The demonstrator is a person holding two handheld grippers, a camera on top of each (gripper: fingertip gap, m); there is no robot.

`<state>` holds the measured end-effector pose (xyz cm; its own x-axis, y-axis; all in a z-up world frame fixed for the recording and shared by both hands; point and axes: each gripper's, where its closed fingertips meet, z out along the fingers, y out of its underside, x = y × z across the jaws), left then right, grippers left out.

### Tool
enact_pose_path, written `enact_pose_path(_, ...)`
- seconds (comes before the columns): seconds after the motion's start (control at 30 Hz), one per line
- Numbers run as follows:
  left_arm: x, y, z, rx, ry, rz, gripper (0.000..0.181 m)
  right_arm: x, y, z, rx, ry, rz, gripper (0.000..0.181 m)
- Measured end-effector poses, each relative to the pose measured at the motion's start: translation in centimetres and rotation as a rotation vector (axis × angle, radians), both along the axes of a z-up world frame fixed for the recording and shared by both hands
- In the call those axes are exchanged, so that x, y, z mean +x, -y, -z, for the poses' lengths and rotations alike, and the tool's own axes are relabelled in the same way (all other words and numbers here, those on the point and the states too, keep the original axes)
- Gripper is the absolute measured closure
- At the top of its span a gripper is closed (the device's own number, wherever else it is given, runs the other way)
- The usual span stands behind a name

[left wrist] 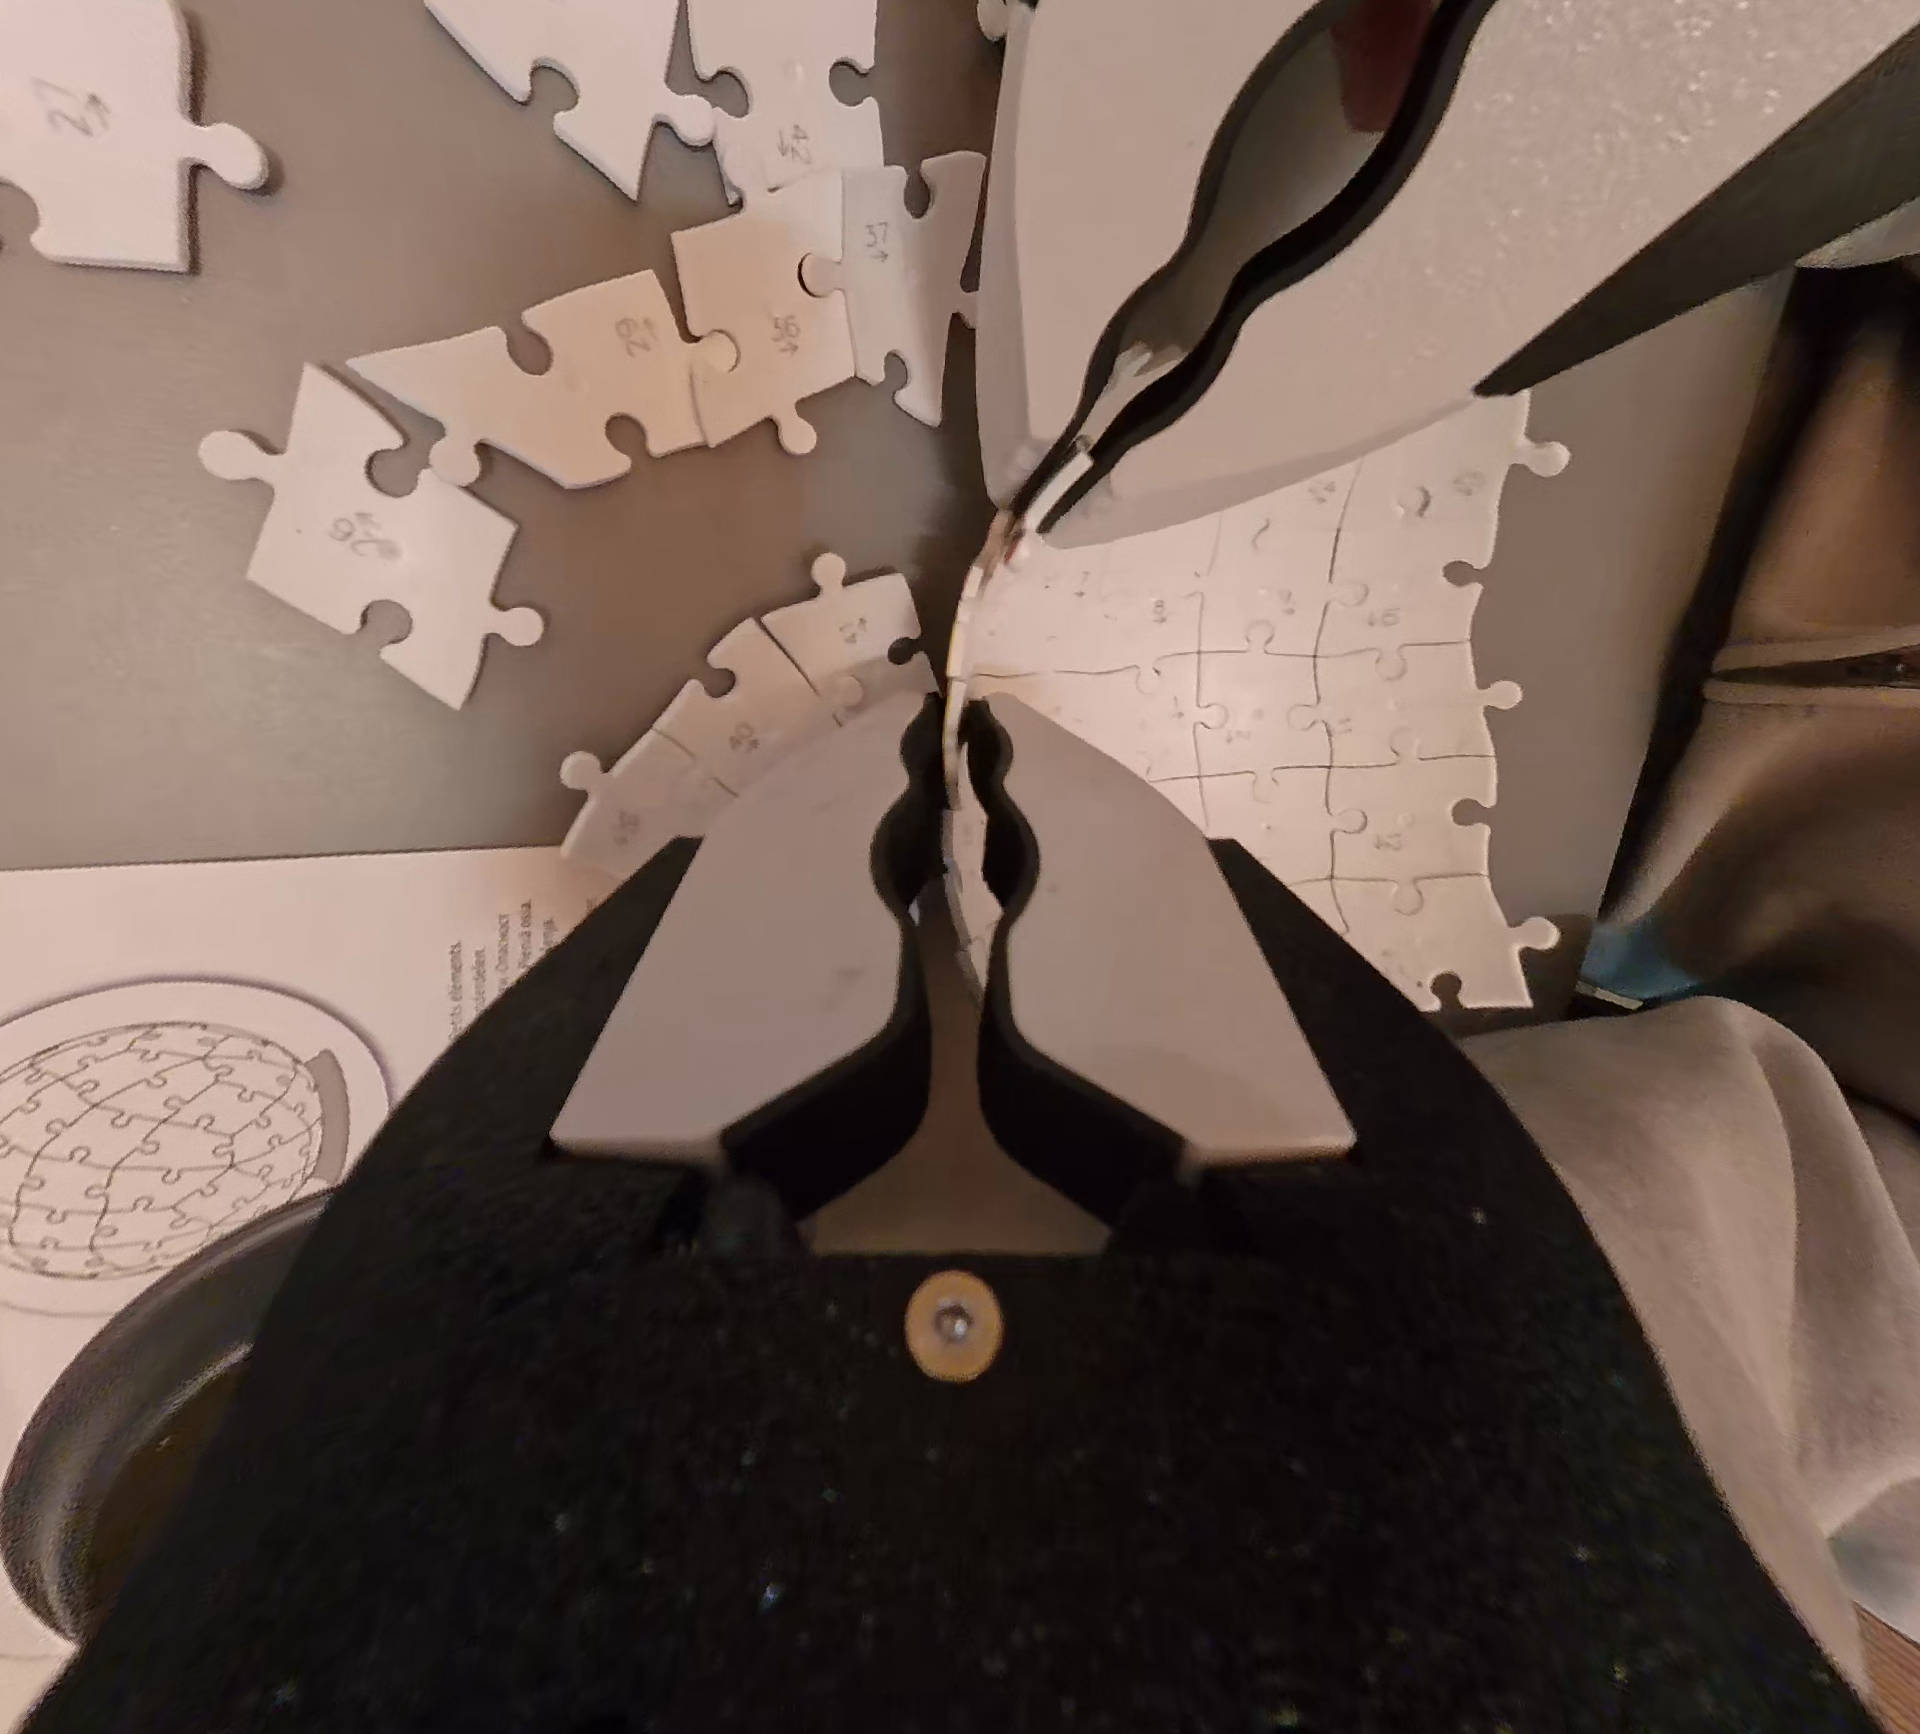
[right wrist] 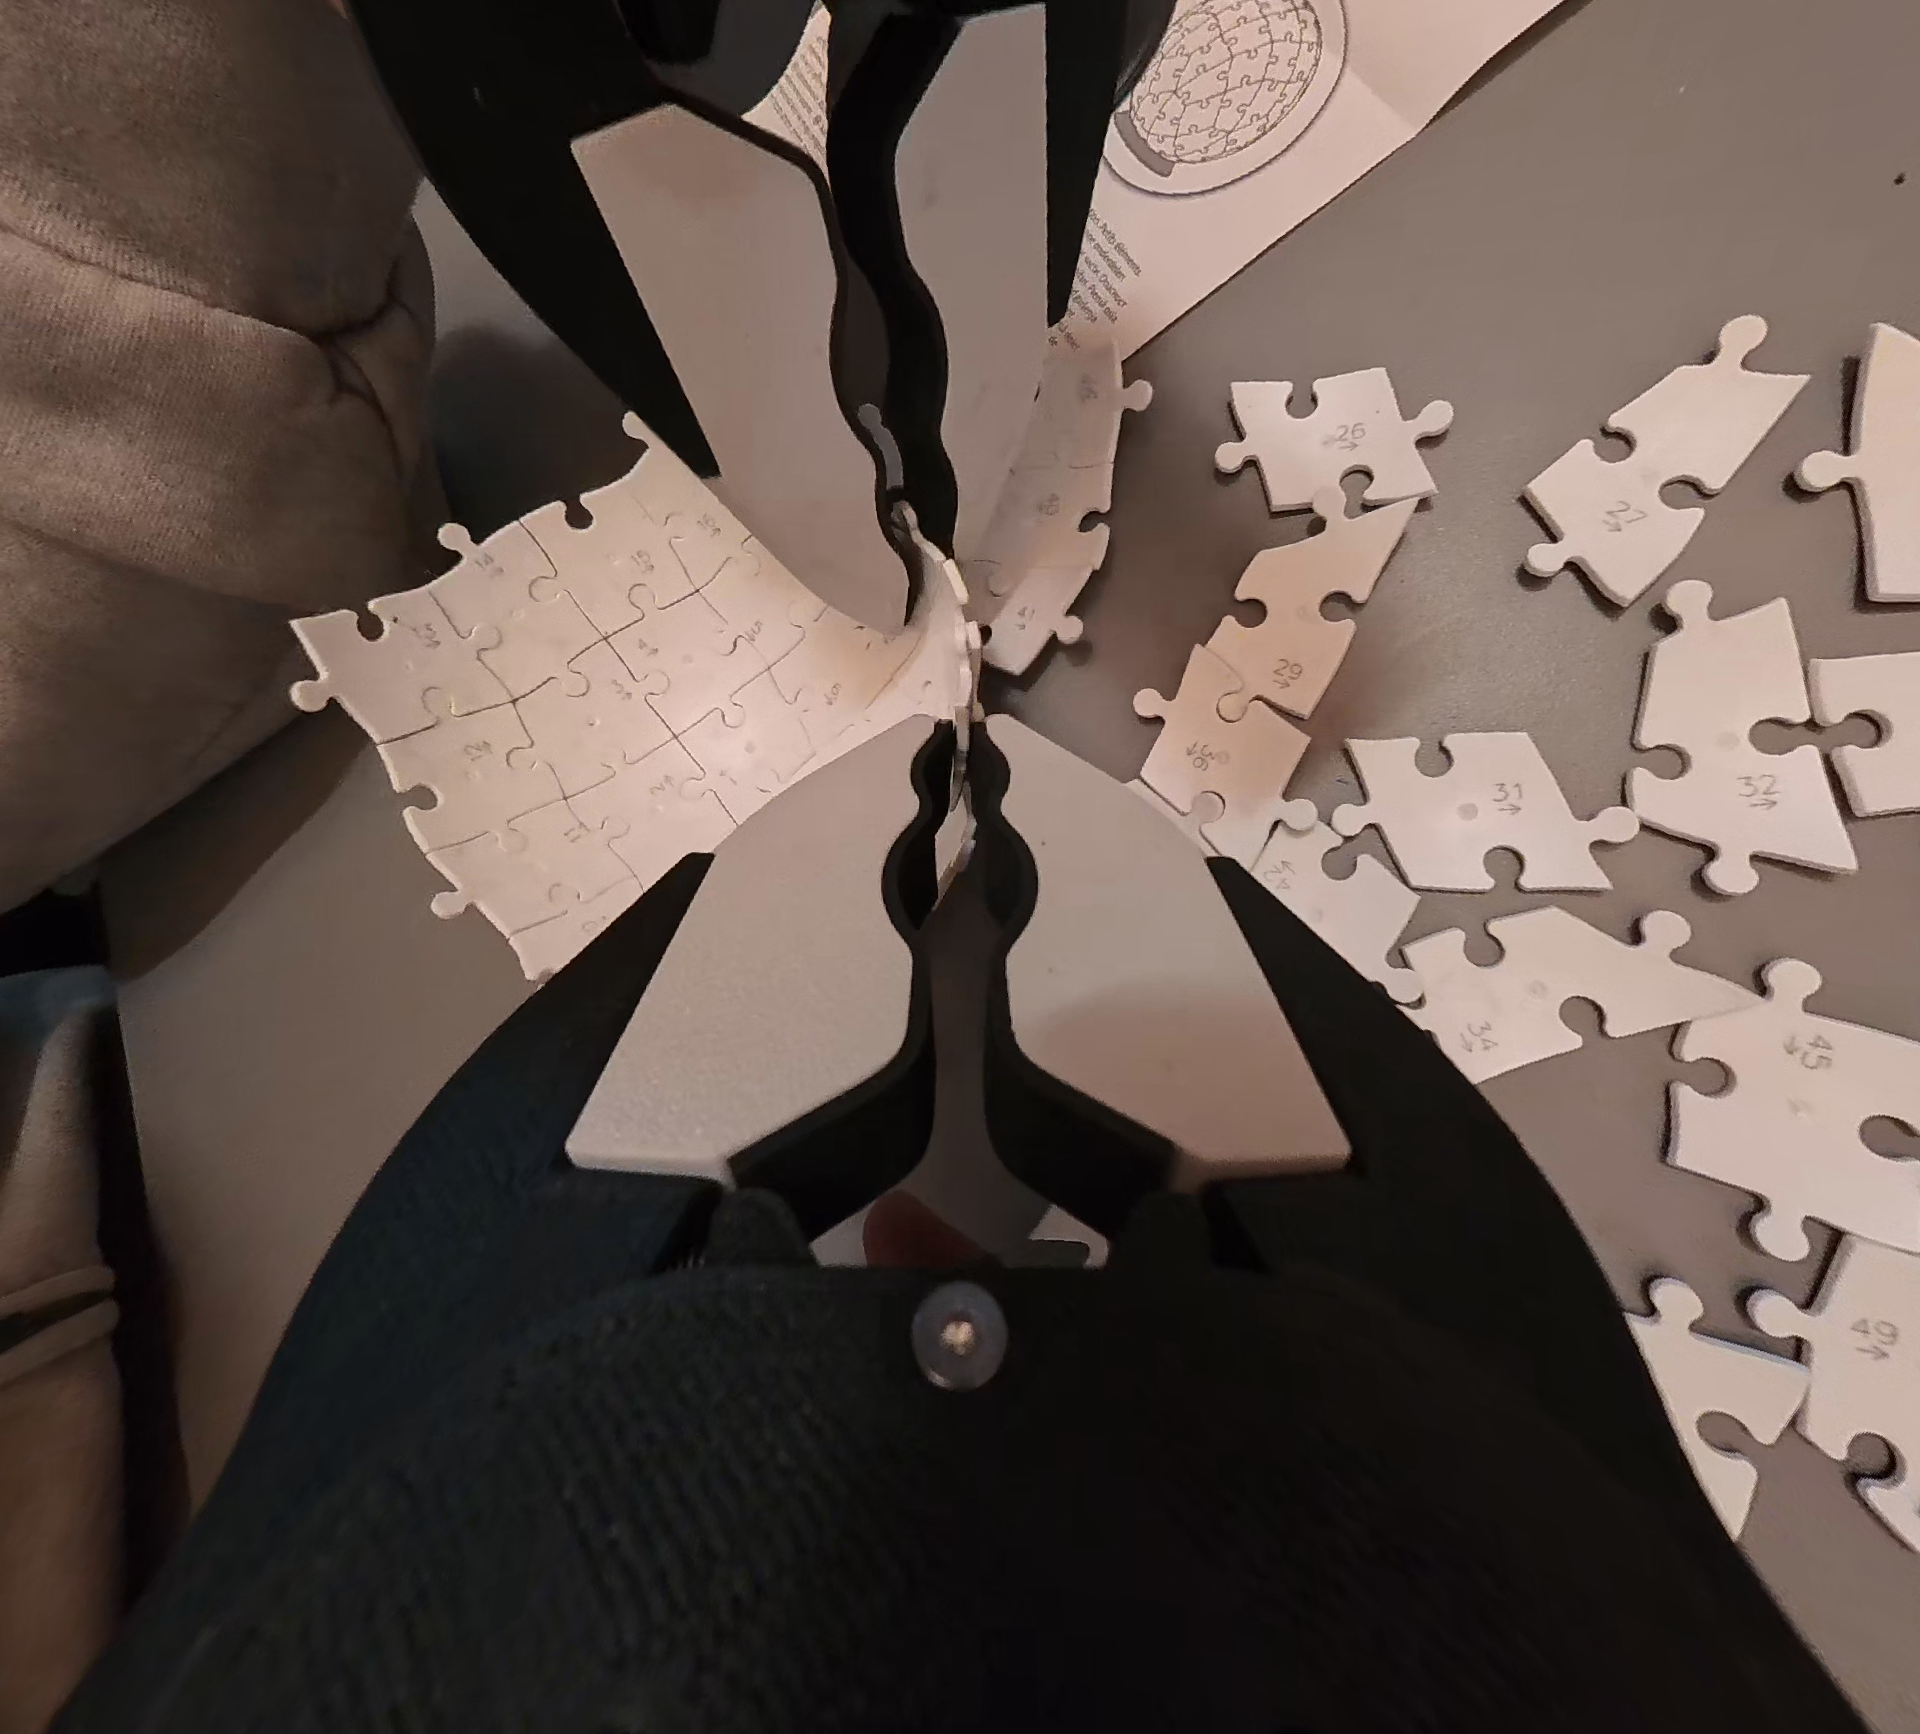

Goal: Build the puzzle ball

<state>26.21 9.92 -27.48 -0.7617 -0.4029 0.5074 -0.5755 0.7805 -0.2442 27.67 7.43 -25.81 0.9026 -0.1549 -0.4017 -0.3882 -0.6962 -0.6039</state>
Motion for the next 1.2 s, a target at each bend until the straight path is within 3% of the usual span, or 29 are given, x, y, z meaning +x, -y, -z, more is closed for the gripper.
enact_pose_path(1.2,0.14,-0.29,-0.02,-0.04,-0.013,-0.011,0.178,0.44,-0.05,-0.24,0.065,-0.029,-0.017,0.175)
